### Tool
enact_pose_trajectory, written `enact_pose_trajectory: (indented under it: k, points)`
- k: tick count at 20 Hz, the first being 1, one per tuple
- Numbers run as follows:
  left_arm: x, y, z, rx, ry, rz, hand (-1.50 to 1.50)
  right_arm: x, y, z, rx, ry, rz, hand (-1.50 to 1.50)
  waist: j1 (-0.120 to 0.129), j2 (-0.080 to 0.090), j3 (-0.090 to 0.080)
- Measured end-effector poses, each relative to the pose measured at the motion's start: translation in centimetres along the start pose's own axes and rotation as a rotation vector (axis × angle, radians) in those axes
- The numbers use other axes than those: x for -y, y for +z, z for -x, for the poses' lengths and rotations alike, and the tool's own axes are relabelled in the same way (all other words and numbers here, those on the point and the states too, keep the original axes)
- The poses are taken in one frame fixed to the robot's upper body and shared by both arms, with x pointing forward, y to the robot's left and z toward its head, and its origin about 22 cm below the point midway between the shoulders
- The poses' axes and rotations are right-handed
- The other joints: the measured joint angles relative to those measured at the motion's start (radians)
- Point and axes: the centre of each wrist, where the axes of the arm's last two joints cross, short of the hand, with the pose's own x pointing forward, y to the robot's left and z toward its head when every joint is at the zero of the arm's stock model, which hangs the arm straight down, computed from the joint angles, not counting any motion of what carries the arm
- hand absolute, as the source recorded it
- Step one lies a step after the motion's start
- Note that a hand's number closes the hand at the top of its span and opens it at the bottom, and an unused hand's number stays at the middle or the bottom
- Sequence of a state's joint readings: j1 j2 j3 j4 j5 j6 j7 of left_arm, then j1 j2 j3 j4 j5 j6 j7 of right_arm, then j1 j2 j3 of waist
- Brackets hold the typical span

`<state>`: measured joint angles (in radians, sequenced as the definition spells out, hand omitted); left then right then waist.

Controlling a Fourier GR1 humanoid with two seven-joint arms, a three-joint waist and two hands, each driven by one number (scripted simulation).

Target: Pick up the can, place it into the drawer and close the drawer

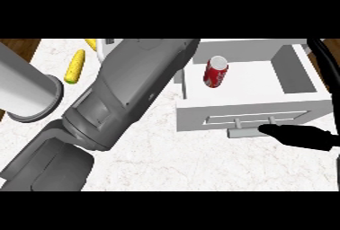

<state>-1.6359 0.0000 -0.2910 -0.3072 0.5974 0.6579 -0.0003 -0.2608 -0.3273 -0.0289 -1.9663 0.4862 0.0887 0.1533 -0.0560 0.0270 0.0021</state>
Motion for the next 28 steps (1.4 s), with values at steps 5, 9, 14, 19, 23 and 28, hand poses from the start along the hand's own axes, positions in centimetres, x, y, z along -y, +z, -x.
enact_pose_trajectory:
  k: [5, 9, 14, 19, 23, 28]
  points:
    - [-0.3, -0.2, 0.5, 0.013, -0.02, 0.004, -1.5, -3.5, -1.7, 1.1, -0.002, 0.124, -0.056, -1.5, 0.026, -0.004, -0.001]
    - [-0.5, -0.3, 0.6, 0.006, -0.023, 0.013, -1.5, -6.3, -3.2, 2.7, -0.014, 0.23, -0.094, -1.5, 0.046, -0.008, -0.001]
    - [-1.2, -0.7, 0.3, -0.003, -0.007, 0.02, -1.5, -10.0, -4.6, 4.8, -0.011, 0.314, -0.114, -1.5, 0.062, -0.011, -0.001]
    - [-2.8, -1.4, -0.3, -0.004, -0.009, 0.0, -1.5, -12.7, -6.4, 6.8, -0.018, 0.369, -0.11, -1.5, 0.076, -0.015, -0.001]
    - [-4.4, -1.9, -0.5, -0.01, -0.012, -0.014, -1.5, -14.3, -7.8, 7.9, -0.032, 0.418, -0.078, -1.5, 0.09, -0.017, -0.001]
    - [-5.9, -2.2, -0.5, -0.01, -0.013, -0.017, -1.5, -15.7, -9.5, 8.3, -0.043, 0.465, 0.006, -1.5, 0.108, -0.019, -0.001]
